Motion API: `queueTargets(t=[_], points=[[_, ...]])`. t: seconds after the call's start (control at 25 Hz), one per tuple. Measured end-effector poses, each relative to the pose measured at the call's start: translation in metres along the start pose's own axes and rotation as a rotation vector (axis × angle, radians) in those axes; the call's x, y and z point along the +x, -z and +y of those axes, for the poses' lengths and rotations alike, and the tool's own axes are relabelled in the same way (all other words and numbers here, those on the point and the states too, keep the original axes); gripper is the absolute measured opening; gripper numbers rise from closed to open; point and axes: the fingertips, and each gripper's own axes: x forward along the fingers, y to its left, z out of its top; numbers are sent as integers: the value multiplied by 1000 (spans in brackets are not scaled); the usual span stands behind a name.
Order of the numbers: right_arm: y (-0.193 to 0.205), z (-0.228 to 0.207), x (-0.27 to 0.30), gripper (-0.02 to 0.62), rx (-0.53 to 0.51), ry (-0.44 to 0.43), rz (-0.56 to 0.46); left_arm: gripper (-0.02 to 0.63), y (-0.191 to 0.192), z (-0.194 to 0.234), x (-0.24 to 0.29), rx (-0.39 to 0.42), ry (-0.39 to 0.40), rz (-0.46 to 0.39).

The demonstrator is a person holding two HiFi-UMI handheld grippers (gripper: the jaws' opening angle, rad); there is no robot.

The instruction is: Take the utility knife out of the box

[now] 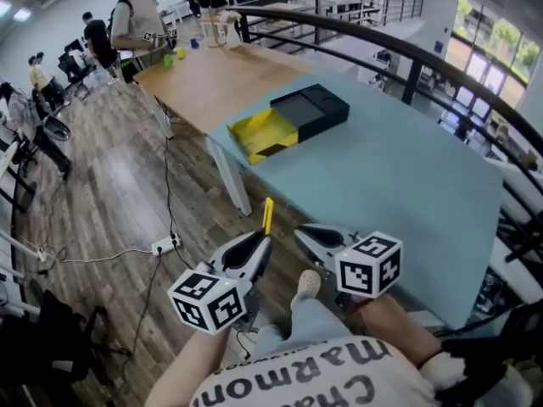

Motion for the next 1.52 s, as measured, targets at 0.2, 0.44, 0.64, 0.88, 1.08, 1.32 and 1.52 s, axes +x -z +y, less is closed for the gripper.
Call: queueTargets(t=[0.2,0.44,0.64,0.88,1.08,1.32,1.52], points=[[-4,9,-27,41,-36,-18,-4,67,-3,-27,-7,-4,6,-30],[0,-18,-63,41,-44,-23,52,67,0,-59,-2,-40,-19,-63],[16,-49,-101,41,9,-21,115,67,3,-87,13,-66,-53,-119],[40,-50,-132,41,123,-74,138,67,32,-126,3,-126,-73,-150],[72,-41,-144,41,72,-128,213,67,70,-145,-13,-164,-147,-151],[86,-34,-154,41,10,-166,237,67,92,-152,-35,-199,-230,-174],[85,-35,-167,41,-16,-161,225,67,89,-169,-34,-160,-223,-178]])
